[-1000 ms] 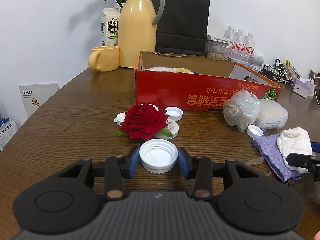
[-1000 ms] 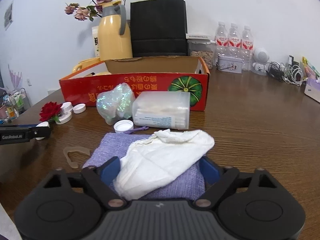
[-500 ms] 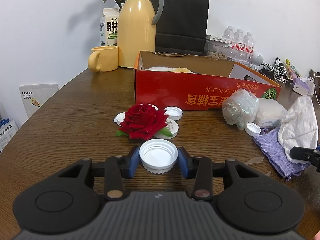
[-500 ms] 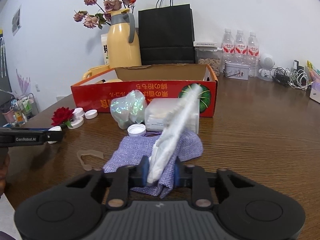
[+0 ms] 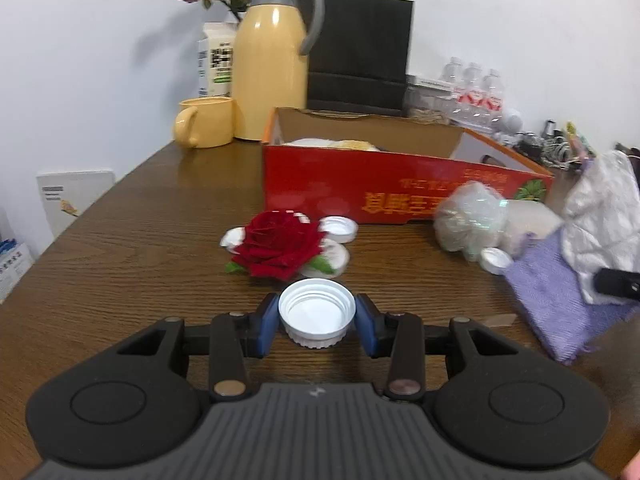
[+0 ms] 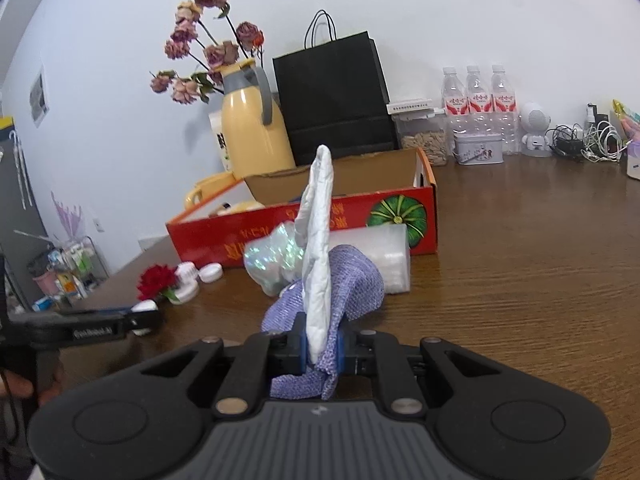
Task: Organize objects
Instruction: 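Carry the white cap and white cloth into the red box and open both grippers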
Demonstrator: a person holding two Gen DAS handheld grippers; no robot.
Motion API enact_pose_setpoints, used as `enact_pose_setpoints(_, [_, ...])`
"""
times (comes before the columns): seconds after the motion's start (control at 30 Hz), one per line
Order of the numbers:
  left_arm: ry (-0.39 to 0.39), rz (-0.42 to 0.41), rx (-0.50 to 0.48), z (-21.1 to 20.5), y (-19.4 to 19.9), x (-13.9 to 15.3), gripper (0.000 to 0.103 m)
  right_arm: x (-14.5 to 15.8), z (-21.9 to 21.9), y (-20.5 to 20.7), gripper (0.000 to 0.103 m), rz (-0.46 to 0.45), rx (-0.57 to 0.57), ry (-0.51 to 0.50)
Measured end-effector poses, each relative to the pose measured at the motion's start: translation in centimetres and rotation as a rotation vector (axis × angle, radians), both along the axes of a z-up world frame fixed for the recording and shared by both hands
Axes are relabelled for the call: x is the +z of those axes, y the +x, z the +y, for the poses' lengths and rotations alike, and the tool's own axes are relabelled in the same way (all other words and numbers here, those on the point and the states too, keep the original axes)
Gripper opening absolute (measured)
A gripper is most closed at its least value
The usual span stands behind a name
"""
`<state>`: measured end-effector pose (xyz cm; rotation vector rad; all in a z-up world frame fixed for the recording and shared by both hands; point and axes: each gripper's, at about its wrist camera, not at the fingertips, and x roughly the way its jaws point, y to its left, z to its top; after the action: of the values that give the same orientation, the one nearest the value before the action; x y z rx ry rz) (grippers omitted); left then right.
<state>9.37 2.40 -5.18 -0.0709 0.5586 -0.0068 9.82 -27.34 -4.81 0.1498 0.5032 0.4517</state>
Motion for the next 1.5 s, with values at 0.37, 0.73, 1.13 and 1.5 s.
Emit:
enact_pose_setpoints(0.37, [0.001, -0.138, -0.108, -3.3, -1.0, 4.3, 0.041, 1.9, 0.6, 0.9, 0.012, -0.045, 0.034, 0.049])
enact_pose_setpoints(0.73, [-0.015, -0.258, -0.083, -5.1, 4.5, 8.8, 0.041, 4.8, 2.0, 5.6, 0.012, -0.101, 0.053, 0.1])
enact_pose_setpoints(1.13, [-0.071, -0.252, -0.004, -4.8, 11.3, 9.5, 0.041, 5.6, 2.8, 13.2, 0.012, -0.079, 0.067, 0.202])
enact_pose_setpoints(1.5, [-0.066, -0.193, -0.07, -4.4, 6.8, 7.7, 0.041, 2.3, 1.4, 8.2, 0.012, 0.087, 0.163, 0.221])
